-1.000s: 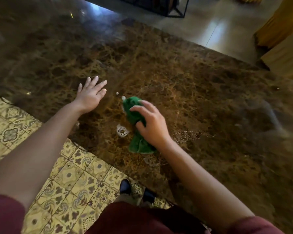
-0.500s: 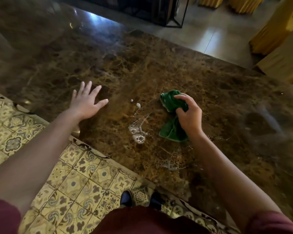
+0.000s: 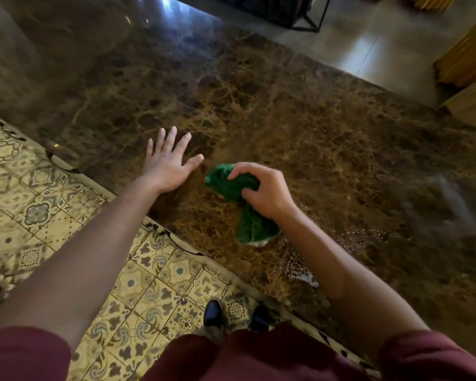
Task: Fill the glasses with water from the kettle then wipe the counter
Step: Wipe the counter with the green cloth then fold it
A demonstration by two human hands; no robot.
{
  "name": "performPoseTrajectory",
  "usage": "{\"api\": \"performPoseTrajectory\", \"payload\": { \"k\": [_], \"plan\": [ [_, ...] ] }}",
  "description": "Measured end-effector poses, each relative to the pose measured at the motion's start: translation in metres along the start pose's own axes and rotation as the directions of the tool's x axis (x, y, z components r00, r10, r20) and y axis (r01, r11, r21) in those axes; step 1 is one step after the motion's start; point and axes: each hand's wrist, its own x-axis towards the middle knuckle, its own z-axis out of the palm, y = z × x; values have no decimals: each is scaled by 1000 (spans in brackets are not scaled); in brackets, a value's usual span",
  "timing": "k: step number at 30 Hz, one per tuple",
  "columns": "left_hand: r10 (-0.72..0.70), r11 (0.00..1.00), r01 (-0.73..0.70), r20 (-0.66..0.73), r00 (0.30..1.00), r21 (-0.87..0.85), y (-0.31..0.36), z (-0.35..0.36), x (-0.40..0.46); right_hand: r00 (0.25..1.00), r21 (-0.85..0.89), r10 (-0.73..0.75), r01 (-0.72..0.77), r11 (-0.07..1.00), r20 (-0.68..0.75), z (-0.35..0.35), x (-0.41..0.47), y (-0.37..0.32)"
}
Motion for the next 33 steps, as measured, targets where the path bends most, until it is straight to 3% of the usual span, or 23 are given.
{"api": "performPoseTrajectory", "payload": {
  "k": [5,9,13,16,19,23,27,33],
  "plan": [
    [-11,1000,11,-23,1000,27,2,2,-1,995,50,-53,49,998,82,12,-55,-11],
    [-5,999,6,-41,999,44,2,5,-1,990,116,65,-80,990,128,-7,-64,-11],
    [-5,999,7,-44,999,50,-1,7,0,974,287,219,-192,938,-63,-54,-43,4],
    [-4,999,6,-52,999,51,1,8,0,915,336,325,-236,912,-238,-77,-23,22],
    [3,1000,-4,-42,999,-19,-1,3,1,894,318,354,-263,911,-275,-72,-8,34],
    [28,994,-30,-12,1000,-103,-8,-4,5,937,312,328,-276,909,-125,-48,28,24],
    [43,989,-42,4,999,-145,-15,-2,11,972,283,207,-232,931,113,-2,54,-4],
    [33,986,-31,8,999,-163,-12,-3,13,942,257,88,-177,950,325,26,28,-27]
  ]
}}
